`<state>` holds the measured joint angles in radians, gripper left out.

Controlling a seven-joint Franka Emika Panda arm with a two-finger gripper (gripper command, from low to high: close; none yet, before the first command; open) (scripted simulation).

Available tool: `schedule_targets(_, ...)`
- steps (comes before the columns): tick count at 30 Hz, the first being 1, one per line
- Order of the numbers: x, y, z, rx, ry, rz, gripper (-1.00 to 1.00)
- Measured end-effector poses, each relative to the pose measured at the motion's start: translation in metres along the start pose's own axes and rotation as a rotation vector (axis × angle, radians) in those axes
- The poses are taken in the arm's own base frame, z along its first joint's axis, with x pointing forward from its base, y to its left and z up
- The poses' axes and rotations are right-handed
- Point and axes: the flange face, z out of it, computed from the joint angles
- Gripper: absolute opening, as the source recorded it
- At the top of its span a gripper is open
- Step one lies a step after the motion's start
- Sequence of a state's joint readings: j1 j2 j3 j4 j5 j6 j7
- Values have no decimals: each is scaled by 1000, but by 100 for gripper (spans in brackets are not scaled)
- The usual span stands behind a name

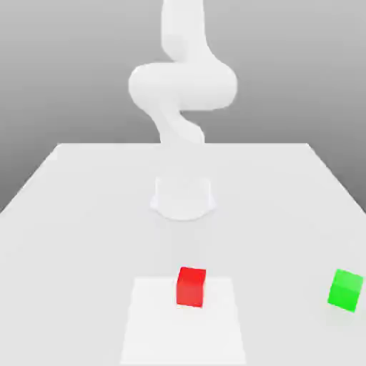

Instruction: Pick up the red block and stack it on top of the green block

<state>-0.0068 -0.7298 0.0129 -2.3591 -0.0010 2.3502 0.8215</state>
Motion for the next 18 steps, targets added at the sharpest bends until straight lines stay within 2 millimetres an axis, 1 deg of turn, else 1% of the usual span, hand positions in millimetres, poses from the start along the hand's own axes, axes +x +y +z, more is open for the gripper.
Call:
schedule_targets(2,-13,9,52,-59,-49,13,0)
schedule_targets(4,-29,22,100,-116,-97,27,0)
schedule_targets(6,-48,40,144,-173,-144,40,0)
schedule_targets(9,-81,72,204,-259,-216,62,0)
schedule_targets(12,-121,112,254,-349,-290,86,0)
schedule_targets(14,-152,144,283,-414,-343,104,0)
schedule_targets(17,-206,198,317,-518,-428,133,0)
schedule_targets(18,-218,210,326,-537,-444,138,0)
